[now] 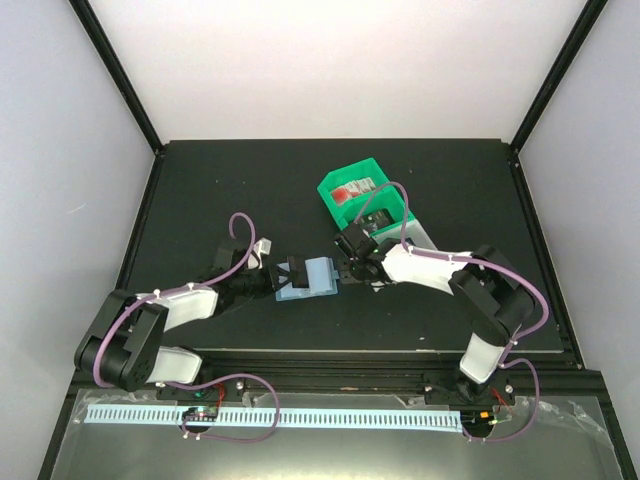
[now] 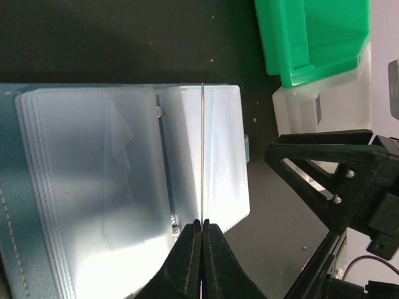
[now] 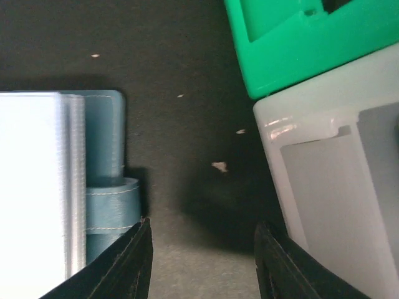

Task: Put the credit cards into the card holder
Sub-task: Insert the credit card into the card holder.

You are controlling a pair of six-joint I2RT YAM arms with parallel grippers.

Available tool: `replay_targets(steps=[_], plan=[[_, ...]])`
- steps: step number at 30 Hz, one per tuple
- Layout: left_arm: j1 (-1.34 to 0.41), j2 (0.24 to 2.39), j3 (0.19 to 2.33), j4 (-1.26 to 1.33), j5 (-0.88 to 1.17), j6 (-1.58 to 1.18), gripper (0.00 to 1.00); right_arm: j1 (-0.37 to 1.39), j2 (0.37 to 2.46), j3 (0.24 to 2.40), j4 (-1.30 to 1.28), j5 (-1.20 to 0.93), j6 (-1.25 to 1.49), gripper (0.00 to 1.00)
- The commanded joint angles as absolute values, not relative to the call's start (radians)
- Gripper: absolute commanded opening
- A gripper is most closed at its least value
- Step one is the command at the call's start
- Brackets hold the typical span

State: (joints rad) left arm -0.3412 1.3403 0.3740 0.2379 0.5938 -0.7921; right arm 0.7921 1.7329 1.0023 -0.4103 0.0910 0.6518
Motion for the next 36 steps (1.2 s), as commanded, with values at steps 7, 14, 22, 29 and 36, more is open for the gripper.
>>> replay_targets(steps=[7,14,22,29,36], plan=[[-0.336,1.401,0.405,0.381,0.598,-0.819,0.01,0.792,1.732,1.008,-0.349,0.039,0.611,0.5],[-0.336,1.467,0.405,0.429,0.578,-0.822,0.01,0.791,1.747,0.996,-0.299,-0.065,0.615,0.49],[-0.355,1.529,0.387,0.474,0.607,-0.836,0.02,0.791,1.807,1.0,-0.311,-0.122,0.617,0.34],[-0.374,1.558,0.396,0.496,0.626,-0.838,0.02,0.79,1.831,1.006,-0.307,-0.142,0.618,0.27],[-0.394,1.59,0.401,0.514,0.65,-0.852,0.02,0.791,1.836,1.005,-0.306,-0.143,0.623,0.26]])
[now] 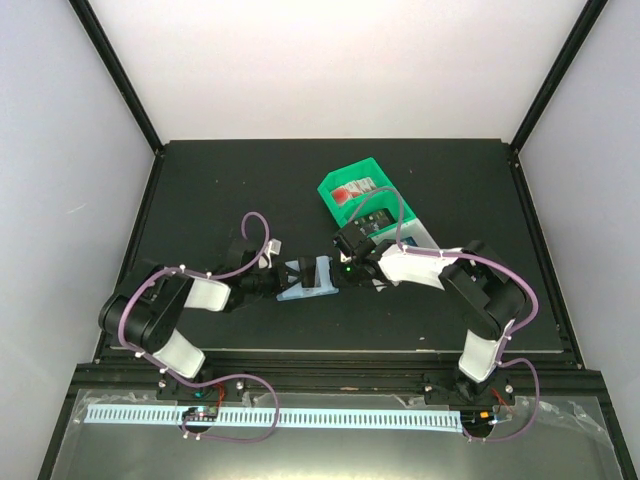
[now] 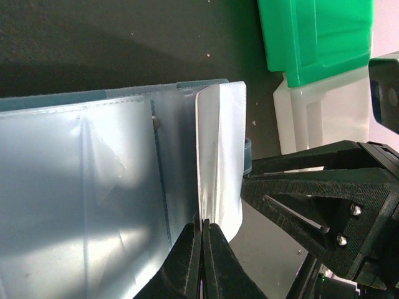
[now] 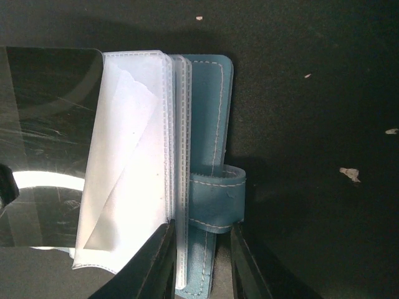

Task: Put the credit cards into the card holder
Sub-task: Insert the credit card into the card holder.

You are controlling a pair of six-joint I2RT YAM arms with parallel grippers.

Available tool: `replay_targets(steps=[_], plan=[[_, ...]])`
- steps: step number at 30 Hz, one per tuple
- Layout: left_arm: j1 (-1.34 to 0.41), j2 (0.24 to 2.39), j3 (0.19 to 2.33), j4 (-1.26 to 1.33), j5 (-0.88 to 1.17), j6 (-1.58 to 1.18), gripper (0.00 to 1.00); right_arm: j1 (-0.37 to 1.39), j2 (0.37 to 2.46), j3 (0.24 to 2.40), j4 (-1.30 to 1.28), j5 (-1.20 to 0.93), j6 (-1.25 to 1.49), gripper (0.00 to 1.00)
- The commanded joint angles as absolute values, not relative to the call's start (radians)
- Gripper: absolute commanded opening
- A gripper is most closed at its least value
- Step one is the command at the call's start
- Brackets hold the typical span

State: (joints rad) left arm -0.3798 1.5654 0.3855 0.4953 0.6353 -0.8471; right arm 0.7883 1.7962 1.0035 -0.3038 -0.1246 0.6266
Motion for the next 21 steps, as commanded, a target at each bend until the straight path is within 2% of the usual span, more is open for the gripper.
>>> replay_targets(steps=[1,11,21], plan=[[-0.397,1.593,0.397,0.514,0.648,-0.855,0.02,0.79,1.836,1.007,-0.305,-0.143,0.624,0.26],[-0.449,1.661,0.381,0.608,0.645,-0.937,0.02,0.791,1.838,1.004,-0.299,-0.146,0.627,0.26],[-0.475,1.675,0.412,0.592,0.623,-0.901,0.03,0.791,1.832,0.999,-0.292,-0.145,0.628,0.26]])
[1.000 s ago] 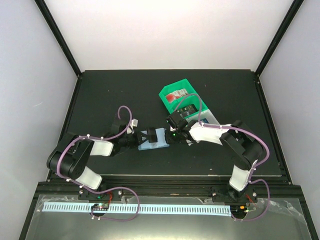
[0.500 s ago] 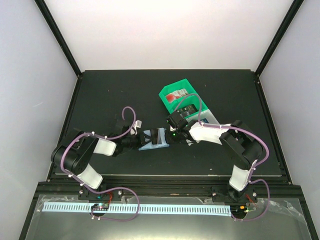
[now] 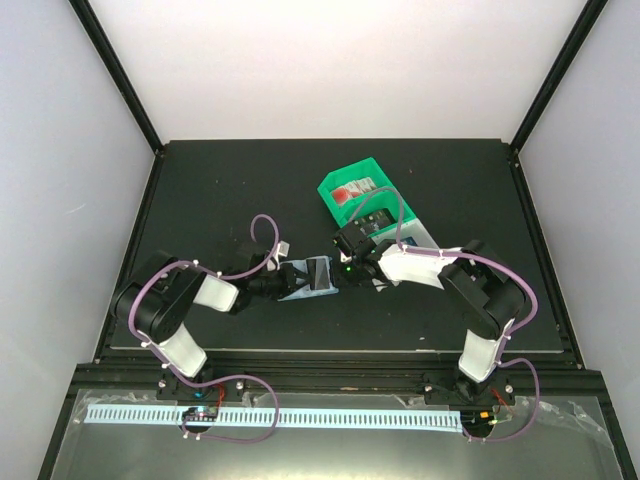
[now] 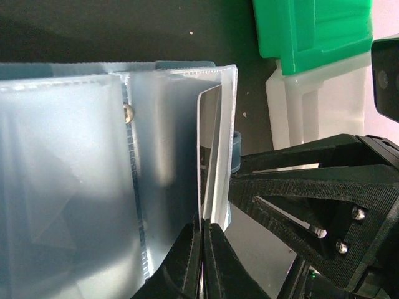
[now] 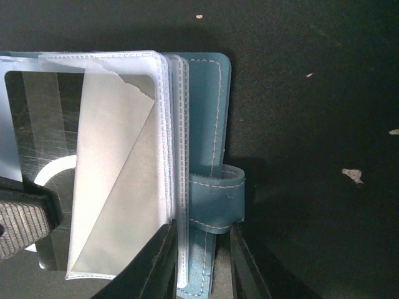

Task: Put the credit cards into the card holder
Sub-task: Insert the credit card into the card holder.

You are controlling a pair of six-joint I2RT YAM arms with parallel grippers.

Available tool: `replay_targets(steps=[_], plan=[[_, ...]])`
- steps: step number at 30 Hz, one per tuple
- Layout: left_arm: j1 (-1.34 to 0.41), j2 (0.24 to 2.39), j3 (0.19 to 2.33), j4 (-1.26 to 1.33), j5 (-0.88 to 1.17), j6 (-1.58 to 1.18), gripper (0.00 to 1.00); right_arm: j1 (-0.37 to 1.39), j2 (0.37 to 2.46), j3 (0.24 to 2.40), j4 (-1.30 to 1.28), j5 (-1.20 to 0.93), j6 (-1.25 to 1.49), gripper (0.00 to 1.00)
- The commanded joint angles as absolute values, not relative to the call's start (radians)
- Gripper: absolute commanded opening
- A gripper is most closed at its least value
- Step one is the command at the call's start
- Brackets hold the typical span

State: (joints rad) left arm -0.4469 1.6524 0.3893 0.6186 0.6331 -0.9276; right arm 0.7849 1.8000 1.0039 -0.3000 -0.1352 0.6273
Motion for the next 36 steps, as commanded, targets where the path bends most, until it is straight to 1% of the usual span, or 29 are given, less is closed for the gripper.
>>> replay_targets(steps=[1,6,11,14,16,20,24,30,32,34,36], plan=[[-0.482,1.675,0.415,0.585,0.621,-0.896,0.02,0.79,1.832,0.999,-0.29,-0.148,0.629,0.26],[-0.509,1.68,0.437,0.534,0.594,-0.869,0.04,0.792,1.832,0.996,-0.284,-0.158,0.627,0.25],[-0.511,1.672,0.452,0.488,0.584,-0.845,0.1,0.792,1.825,0.99,-0.284,-0.151,0.629,0.25],[-0.512,1.634,0.456,0.437,0.566,-0.824,0.16,0.792,1.817,0.988,-0.288,-0.142,0.63,0.25],[-0.511,1.597,0.473,0.358,0.538,-0.789,0.22,0.791,1.813,0.988,-0.288,-0.138,0.632,0.25],[-0.512,1.525,0.511,0.151,0.466,-0.715,0.38,0.791,1.809,0.986,-0.287,-0.135,0.634,0.26],[-0.511,1.473,0.531,0.029,0.418,-0.674,0.58,0.791,1.809,0.984,-0.286,-0.139,0.63,0.26],[-0.509,1.394,0.57,-0.1,0.355,-0.638,0.71,0.791,1.796,0.996,-0.298,-0.137,0.619,0.27],[-0.508,1.353,0.579,-0.132,0.332,-0.632,0.76,0.792,1.788,0.997,-0.299,-0.134,0.616,0.28],[-0.502,1.308,0.587,-0.162,0.304,-0.631,0.86,0.791,1.782,0.999,-0.302,-0.133,0.612,0.29],[-0.497,1.288,0.589,-0.201,0.248,-0.643,0.89,0.791,1.777,0.999,-0.302,-0.132,0.612,0.32]])
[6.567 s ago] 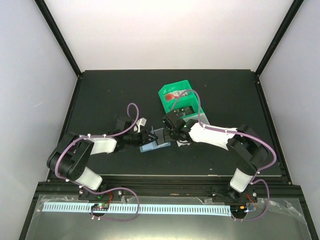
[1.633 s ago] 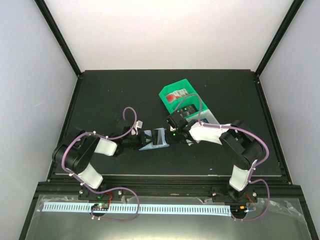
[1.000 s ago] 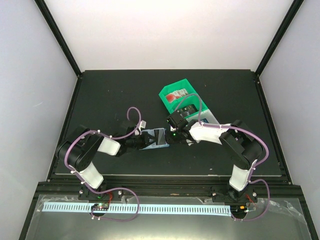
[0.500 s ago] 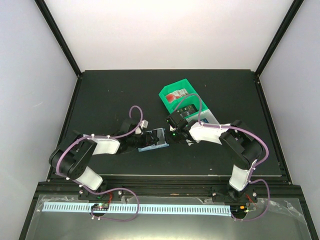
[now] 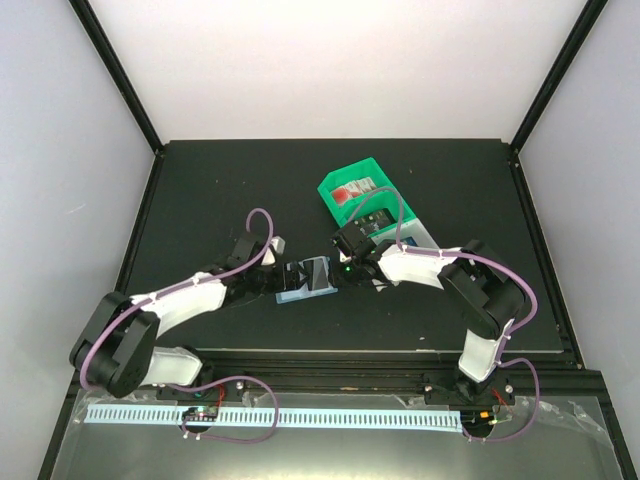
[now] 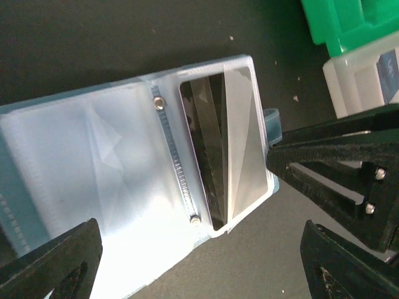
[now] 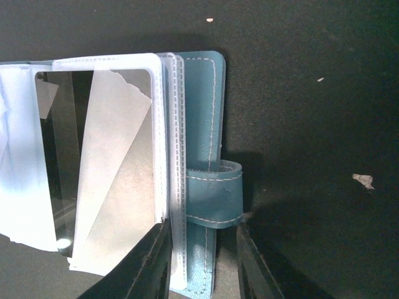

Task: Put the credit cards into the card holder
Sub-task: Insert the credit card into the card holder, then close the card holder at the center of the board.

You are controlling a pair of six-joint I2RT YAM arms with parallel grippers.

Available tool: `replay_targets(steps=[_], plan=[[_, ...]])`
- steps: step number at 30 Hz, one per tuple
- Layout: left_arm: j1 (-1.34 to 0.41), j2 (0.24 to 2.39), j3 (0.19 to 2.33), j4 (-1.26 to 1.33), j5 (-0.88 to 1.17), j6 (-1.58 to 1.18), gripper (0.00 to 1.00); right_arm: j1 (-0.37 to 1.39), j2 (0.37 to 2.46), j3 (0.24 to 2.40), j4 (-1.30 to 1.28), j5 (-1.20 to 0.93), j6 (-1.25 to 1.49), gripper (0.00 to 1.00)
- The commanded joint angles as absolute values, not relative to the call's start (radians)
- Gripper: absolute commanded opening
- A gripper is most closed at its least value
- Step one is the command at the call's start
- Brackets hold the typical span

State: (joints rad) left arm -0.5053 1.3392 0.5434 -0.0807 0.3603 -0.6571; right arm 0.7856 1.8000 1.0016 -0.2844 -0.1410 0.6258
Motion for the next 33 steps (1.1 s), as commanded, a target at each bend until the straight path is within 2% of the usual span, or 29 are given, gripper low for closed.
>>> replay_targets(steps=[1,3,5,14,22,26,33], plan=[[-0.495,1.288,0.587,-0.23,0.196,-0.658,0.91,0.791,1.775,0.999,-0.302,-0.133,0.612,0.34],[-0.476,1.286,0.568,-0.267,0.117,-0.687,0.93,0.791,1.775,1.001,-0.302,-0.137,0.611,0.38],[-0.452,1.297,0.536,-0.246,0.121,-0.705,0.94,0.791,1.776,1.002,-0.299,-0.148,0.609,0.39],[-0.426,1.387,0.491,-0.09,0.342,-0.752,0.93,0.792,1.794,1.002,-0.295,-0.179,0.602,0.41],[-0.41,1.435,0.453,0.166,0.583,-0.798,0.87,0.791,1.817,0.994,-0.23,-0.263,0.612,0.4],[-0.407,1.417,0.485,0.155,0.61,-0.732,0.83,0.791,1.827,0.97,-0.169,-0.316,0.645,0.4],[-0.407,1.387,0.507,0.202,0.732,-0.674,0.84,0.79,1.813,0.942,-0.107,-0.342,0.674,0.4]])
